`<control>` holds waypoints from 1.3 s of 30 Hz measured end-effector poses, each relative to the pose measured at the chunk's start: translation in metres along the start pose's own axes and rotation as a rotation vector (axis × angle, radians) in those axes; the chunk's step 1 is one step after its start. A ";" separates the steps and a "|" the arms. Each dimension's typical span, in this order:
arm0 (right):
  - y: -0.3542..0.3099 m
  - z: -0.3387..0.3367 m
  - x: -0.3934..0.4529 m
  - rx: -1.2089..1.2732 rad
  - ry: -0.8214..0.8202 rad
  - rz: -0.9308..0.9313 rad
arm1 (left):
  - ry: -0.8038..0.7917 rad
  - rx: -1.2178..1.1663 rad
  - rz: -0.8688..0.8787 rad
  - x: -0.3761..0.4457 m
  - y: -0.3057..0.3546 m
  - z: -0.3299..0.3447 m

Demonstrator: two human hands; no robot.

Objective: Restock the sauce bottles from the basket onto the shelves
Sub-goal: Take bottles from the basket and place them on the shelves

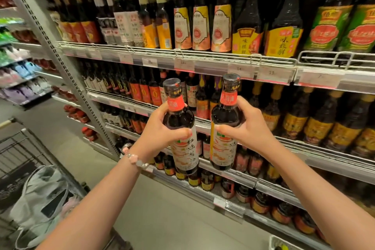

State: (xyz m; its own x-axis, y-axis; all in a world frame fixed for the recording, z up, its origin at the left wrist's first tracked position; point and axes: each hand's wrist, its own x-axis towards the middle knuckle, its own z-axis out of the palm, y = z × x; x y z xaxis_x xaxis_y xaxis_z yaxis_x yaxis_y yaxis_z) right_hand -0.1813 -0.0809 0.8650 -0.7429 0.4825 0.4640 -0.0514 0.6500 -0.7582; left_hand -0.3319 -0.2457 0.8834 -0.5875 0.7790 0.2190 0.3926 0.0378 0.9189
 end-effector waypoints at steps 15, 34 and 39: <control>0.046 0.069 0.112 0.003 -0.059 -0.025 | 0.013 0.057 0.032 0.104 -0.067 -0.065; 0.093 0.121 0.172 -0.106 0.088 0.084 | -0.194 0.155 0.141 0.230 -0.130 -0.121; 0.092 0.140 0.179 -0.147 0.206 0.118 | -0.218 0.103 0.218 0.255 -0.158 -0.125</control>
State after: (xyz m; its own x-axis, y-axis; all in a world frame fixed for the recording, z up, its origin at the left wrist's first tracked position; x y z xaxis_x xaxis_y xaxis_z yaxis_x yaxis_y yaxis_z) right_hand -0.4121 -0.0166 0.8143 -0.5859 0.6591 0.4715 0.1360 0.6536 -0.7445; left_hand -0.6324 -0.1313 0.8349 -0.3202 0.8912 0.3213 0.5686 -0.0905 0.8176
